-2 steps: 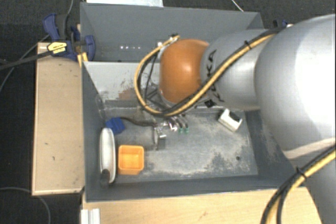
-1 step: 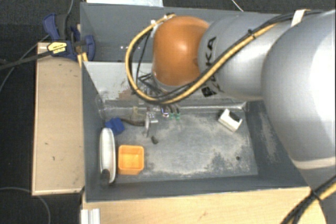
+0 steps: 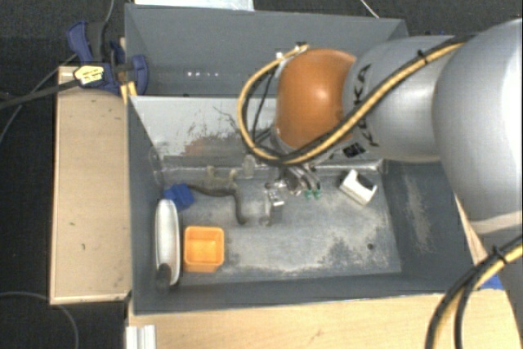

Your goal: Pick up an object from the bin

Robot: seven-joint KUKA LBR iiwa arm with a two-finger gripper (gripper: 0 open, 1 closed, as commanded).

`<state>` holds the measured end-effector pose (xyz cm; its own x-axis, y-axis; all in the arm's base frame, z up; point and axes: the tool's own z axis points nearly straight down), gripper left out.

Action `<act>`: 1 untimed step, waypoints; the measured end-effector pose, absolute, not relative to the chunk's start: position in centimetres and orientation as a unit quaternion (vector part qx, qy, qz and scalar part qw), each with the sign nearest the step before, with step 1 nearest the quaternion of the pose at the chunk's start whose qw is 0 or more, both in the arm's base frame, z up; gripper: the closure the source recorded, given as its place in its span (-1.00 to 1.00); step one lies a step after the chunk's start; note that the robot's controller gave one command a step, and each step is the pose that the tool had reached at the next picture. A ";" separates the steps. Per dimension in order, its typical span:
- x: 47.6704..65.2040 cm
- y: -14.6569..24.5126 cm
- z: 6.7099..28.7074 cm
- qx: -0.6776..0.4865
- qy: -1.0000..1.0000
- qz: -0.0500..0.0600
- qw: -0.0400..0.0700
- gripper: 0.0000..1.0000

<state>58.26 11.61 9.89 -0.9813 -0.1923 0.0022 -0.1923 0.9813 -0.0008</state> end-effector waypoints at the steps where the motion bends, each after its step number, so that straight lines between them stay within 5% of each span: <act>1: 58.9 18.5 7.0 -0.071 -0.997 -0.005 -0.007 -1.00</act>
Offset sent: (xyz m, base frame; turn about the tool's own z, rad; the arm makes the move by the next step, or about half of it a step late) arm 0.0044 0.0829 -0.0289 0.0412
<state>58.93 18.54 6.99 -0.9899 0.1411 -0.0141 0.1409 0.9900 0.0111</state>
